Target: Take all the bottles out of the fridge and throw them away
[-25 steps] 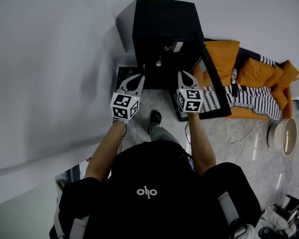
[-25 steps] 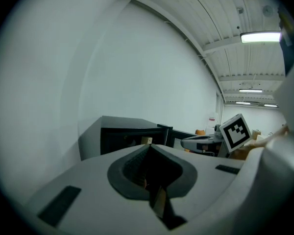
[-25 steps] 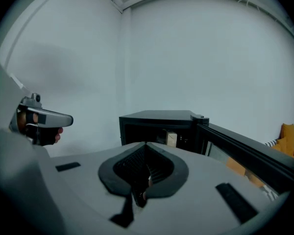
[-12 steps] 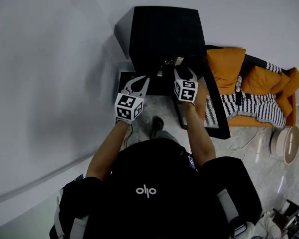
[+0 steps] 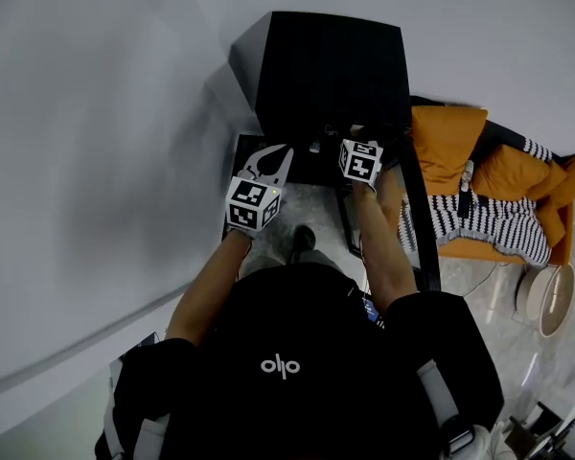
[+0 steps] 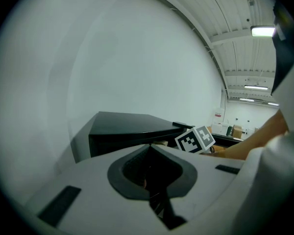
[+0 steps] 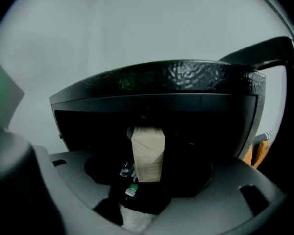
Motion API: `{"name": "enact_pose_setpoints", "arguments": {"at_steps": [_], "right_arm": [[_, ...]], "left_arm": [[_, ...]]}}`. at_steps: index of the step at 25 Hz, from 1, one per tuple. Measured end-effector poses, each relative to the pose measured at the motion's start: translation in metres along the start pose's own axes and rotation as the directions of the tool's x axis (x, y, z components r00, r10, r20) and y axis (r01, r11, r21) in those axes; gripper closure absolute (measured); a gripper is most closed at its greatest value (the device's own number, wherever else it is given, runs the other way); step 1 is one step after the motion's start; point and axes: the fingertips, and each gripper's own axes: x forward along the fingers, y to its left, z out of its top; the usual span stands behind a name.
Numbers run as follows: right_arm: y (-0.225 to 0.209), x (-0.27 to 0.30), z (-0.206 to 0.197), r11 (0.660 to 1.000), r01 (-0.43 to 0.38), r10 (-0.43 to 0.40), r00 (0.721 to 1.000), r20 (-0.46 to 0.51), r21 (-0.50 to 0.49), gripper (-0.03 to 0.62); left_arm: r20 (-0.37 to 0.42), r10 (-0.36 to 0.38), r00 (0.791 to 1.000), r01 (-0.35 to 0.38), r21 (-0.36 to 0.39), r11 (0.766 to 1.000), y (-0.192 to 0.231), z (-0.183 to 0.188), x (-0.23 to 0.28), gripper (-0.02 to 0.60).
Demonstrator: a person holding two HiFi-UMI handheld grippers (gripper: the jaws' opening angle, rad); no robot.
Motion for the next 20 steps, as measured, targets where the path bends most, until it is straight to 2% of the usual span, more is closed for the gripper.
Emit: {"name": "enact_pose_setpoints", "arguments": {"at_steps": [5, 6, 20], "right_arm": [[-0.004, 0.012, 0.003, 1.0, 0.016, -0.016, 1.0, -0.011, -0.023, 0.35], [-0.005, 0.012, 0.004, 0.999, 0.022, -0.022, 1.0, -0.005, -0.033, 0.4], [-0.003, -0.036, -0.009, 0.996, 0.065, -0.064, 0.998, 0.016, -0.06, 0.407]], "left_arm": [[-0.011, 0.009, 1.0, -0.009, -0.001, 1.0, 0.01, 0.001, 0.008, 0.581], [-0.01, 0.011, 1.0, -0.011, -0.002, 1.0, 0.012, 0.001, 0.009, 0.581], [-0.024, 0.01, 1.0, -0.01, -0.016, 1.0, 0.014, -0.009, 0.005, 0.581]]}}
